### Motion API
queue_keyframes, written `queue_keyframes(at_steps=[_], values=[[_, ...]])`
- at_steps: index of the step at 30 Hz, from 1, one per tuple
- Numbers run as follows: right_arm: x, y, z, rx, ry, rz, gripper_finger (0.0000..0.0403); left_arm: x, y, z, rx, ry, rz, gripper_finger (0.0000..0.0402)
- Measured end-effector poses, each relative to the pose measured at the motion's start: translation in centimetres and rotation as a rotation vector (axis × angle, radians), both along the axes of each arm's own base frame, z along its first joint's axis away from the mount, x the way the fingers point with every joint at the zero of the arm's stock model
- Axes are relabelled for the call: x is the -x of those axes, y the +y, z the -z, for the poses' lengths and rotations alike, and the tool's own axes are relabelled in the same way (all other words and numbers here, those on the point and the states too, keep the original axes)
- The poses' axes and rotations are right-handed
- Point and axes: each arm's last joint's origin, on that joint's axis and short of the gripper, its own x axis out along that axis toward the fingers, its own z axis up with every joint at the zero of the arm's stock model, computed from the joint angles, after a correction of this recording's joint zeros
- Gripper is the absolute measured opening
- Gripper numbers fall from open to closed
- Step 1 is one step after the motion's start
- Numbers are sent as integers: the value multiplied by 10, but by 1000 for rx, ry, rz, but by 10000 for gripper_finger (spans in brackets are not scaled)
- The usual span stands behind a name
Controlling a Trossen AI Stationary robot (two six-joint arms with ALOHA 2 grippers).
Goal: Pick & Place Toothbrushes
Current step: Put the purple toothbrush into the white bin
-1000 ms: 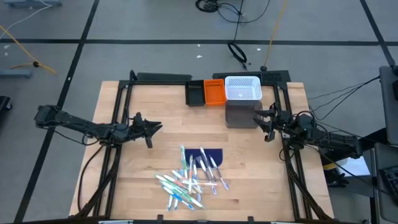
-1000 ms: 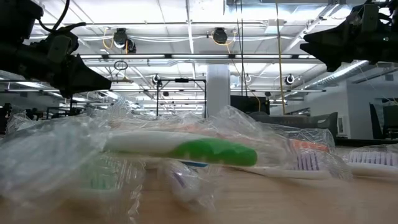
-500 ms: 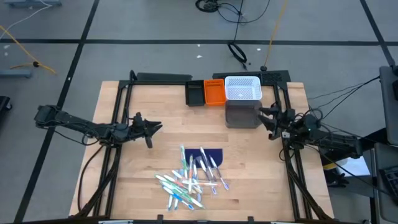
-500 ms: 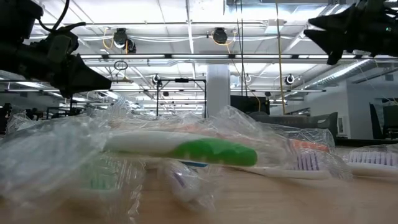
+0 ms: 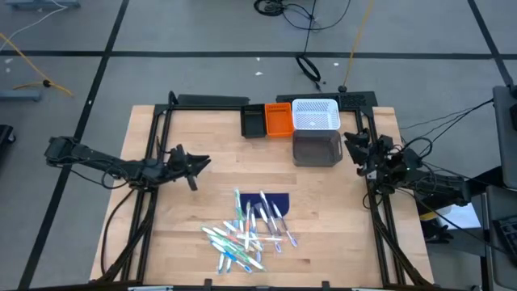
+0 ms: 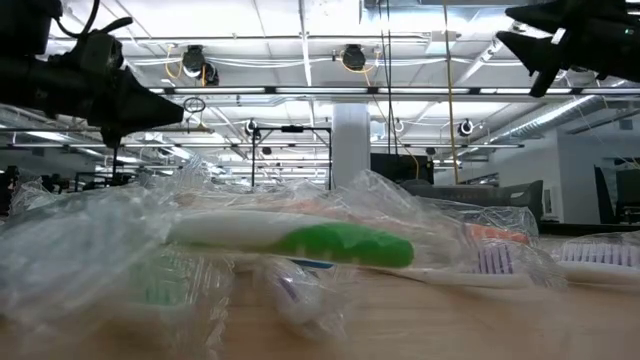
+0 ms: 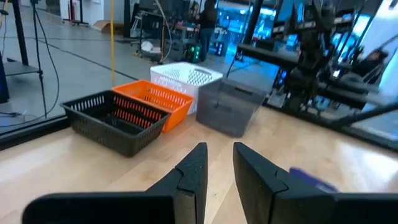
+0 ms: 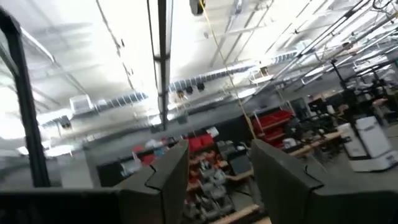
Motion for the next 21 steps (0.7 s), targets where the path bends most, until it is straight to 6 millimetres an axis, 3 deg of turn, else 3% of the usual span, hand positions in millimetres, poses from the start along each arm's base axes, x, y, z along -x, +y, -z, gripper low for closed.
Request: queue_keyframes(at_steps=[2, 7, 13, 21], values=[[-4, 0, 2, -33, 29, -61, 164, 0, 0, -1, 7, -14, 0, 76], [-28, 1, 27, -145, 368, -254, 164, 0, 0, -3, 38, -45, -8, 76], [-56, 2, 16, -212, 536, -444, 164, 0, 0, -4, 37, -53, -9, 76], [-102, 30, 29, -249, 824, -645, 164, 0, 1, -5, 34, -67, -36, 76]])
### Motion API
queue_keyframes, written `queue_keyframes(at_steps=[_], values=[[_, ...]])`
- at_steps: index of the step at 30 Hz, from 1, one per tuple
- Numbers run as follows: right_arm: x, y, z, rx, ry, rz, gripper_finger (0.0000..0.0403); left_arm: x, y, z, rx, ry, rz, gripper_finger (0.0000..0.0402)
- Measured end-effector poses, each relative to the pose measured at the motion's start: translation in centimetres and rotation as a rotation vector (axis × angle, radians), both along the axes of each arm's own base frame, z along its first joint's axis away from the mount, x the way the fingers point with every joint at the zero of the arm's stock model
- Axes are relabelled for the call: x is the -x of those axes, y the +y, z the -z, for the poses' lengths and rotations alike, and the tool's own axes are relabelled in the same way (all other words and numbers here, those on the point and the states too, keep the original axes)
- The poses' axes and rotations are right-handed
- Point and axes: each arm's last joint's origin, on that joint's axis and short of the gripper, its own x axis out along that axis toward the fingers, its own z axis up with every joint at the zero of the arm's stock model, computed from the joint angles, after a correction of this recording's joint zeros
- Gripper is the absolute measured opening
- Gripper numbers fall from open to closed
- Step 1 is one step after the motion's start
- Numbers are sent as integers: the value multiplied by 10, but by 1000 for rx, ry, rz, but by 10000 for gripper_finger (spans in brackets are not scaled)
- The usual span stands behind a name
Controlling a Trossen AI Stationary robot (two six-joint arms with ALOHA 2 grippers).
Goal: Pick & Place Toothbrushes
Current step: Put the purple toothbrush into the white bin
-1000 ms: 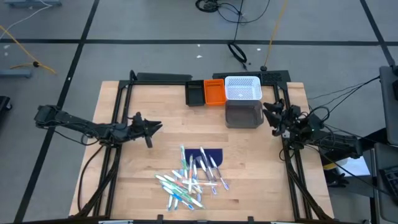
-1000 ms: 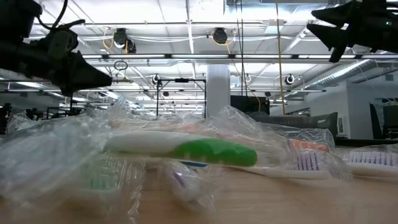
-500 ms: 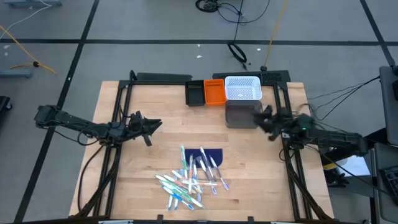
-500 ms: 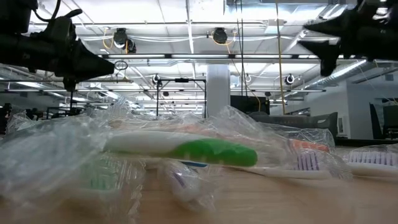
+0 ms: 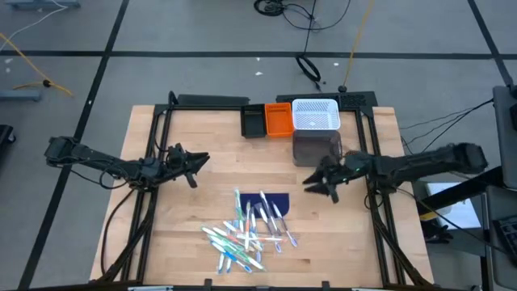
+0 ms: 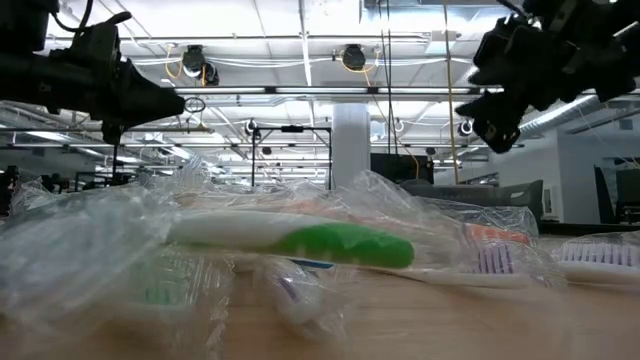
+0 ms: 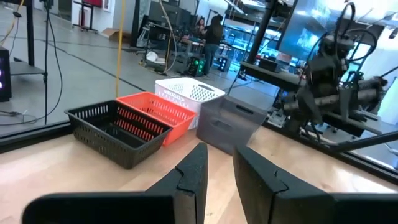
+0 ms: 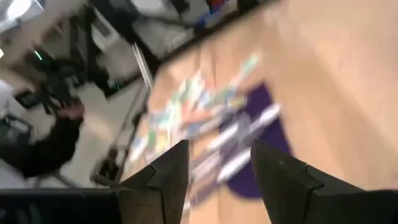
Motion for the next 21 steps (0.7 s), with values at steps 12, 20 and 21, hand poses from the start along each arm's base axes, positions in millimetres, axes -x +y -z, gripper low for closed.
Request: queue_keyframes(at_steps=[12, 20, 21], values=[[-32, 50, 35, -15, 274, -27, 164, 0, 0, 0, -1, 0, 0, 76], [-54, 77, 52, 0, 378, -18, 164, 0, 0, -1, 2, -7, 0, 76], [-57, 80, 53, -1, 385, -23, 164, 0, 0, -1, 3, -9, 0, 76]])
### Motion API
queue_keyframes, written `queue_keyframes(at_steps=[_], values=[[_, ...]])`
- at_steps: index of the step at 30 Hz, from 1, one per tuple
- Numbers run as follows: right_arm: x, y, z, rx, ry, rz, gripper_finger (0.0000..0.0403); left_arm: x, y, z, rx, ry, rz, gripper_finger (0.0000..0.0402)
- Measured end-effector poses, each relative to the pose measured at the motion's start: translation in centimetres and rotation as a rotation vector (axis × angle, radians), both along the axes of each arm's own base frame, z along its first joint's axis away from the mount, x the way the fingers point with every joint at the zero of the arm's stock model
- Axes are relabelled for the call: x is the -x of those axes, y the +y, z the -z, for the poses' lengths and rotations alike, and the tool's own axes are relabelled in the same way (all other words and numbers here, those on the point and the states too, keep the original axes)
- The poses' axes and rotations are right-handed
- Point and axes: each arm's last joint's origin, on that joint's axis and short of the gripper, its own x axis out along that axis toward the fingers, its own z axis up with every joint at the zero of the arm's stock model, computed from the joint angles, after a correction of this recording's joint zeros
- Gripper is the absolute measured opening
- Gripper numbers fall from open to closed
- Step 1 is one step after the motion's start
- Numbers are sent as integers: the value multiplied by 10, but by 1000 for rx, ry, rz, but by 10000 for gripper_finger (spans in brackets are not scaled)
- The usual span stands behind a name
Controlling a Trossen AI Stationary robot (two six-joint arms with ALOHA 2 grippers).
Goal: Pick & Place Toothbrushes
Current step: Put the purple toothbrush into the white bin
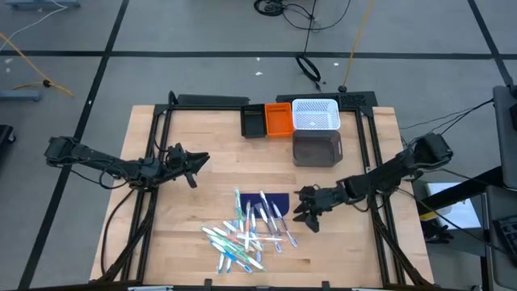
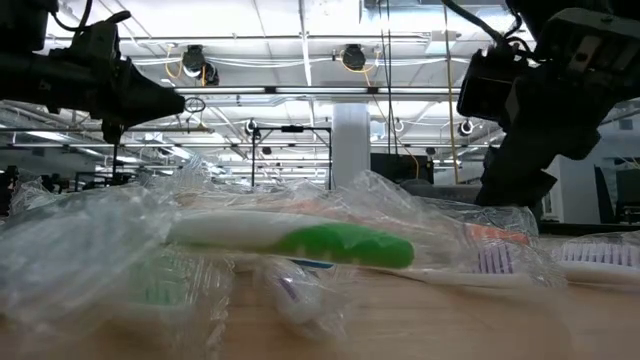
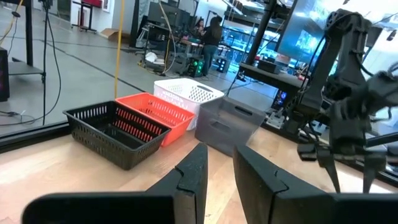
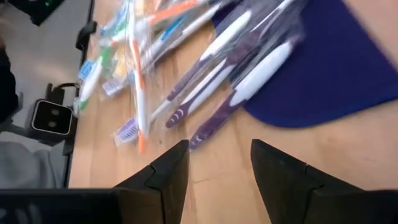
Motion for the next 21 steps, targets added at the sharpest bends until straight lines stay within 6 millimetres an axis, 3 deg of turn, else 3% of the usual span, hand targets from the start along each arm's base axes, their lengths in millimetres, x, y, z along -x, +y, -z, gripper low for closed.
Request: queue_keyframes(at_steps=[12, 21], values=[[-22, 26, 17, 1, 69, -35, 164, 0, 0, -1, 6, -12, 0, 76], [-36, 34, 27, 7, 95, -36, 164, 0, 0, -2, 9, -27, 1, 76]])
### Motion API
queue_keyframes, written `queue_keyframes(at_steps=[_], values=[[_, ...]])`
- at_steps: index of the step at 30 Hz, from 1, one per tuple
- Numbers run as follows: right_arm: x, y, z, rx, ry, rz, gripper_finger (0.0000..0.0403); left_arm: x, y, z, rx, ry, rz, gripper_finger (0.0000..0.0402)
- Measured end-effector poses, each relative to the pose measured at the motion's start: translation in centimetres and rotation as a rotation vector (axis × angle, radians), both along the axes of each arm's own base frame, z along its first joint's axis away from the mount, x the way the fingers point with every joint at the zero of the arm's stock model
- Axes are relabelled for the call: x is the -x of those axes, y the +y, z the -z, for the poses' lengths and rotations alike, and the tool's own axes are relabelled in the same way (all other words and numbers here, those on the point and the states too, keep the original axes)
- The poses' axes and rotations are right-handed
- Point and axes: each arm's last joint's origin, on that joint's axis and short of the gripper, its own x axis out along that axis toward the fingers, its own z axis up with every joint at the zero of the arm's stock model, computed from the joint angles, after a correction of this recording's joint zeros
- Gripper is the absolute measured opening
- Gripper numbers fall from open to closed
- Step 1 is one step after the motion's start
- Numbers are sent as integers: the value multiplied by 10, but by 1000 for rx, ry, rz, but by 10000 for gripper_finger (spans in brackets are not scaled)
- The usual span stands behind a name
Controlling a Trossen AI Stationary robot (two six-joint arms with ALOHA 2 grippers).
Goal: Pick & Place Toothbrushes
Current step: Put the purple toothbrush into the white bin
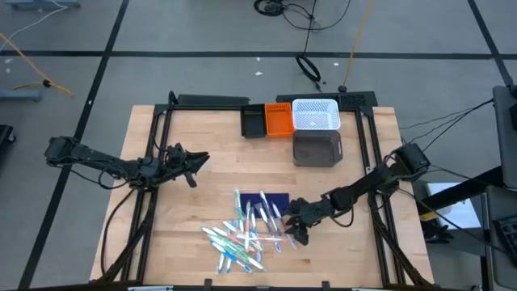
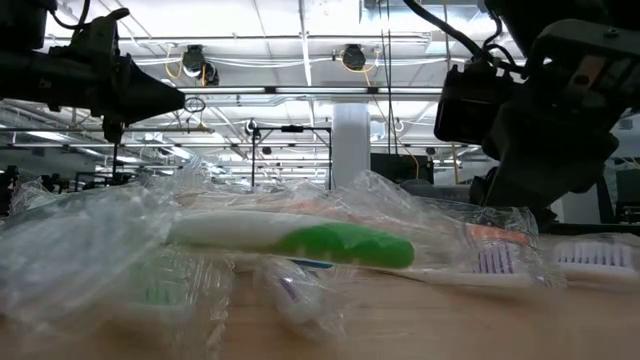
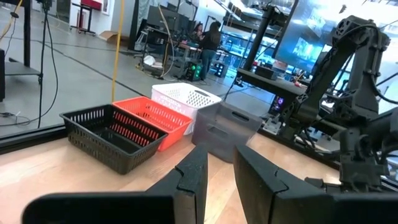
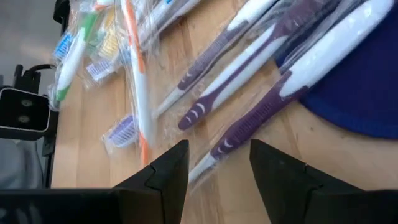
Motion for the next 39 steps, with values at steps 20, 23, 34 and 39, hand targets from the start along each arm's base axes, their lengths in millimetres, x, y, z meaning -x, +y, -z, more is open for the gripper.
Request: queue_keyframes(at_steps=[20, 23, 34, 39], values=[[6, -2, -5, 22, 65, -14, 1, 0, 0, 0, 5, -4, 0, 76], [10, -4, -19, 43, 40, -24, 1, 0, 0, 0, 6, -6, 0, 76], [25, -21, -71, 243, -138, 75, 0, 0, 0, -3, 74, -68, 16, 76], [23, -32, -83, 349, -218, 131, 0, 0, -3, -10, 99, -141, 128, 76]])
